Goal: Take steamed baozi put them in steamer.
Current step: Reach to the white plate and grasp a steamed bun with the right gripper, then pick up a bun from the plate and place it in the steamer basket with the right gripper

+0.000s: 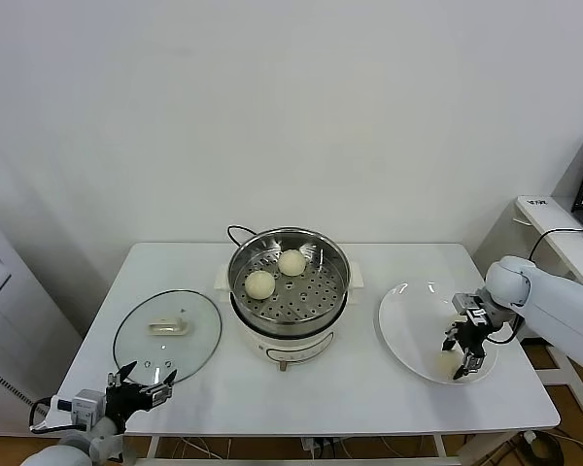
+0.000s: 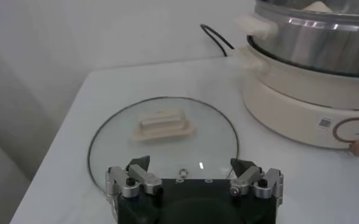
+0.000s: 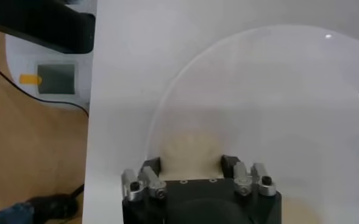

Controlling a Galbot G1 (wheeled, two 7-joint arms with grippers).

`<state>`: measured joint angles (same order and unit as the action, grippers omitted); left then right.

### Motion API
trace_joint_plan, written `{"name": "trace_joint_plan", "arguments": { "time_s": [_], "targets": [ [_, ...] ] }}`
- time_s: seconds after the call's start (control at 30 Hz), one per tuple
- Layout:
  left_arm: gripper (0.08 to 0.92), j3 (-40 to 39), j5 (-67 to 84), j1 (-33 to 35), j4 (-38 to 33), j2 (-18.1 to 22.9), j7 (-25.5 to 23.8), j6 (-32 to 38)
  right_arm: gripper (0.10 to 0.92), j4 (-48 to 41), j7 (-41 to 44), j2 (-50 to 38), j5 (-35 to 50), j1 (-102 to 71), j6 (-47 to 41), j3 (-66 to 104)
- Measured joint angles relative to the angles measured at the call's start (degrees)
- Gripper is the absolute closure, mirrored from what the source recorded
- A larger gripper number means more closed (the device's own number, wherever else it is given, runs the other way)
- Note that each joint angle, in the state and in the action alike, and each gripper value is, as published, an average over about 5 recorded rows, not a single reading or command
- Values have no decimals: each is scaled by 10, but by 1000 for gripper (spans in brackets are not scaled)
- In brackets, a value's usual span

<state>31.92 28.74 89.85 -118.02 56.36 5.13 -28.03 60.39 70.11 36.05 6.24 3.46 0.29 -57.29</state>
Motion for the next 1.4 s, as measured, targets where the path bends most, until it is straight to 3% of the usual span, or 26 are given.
{"name": "trace_joint_plan", "arguments": {
  "time_s": [0.6,1.03,1.4],
  "targets": [
    [177,-5,0,-5,0,-6,0,-1,514,-2,14,21,55,157,48,-62],
    [177,-14,-5,-14,2,-11,0,-1,515,-20,1,164,86,276,183,-70],
    [177,-19,-8,-23,1,-21,0,-8,508,-10,-11,276,50,292,327,-71]
  ]
}}
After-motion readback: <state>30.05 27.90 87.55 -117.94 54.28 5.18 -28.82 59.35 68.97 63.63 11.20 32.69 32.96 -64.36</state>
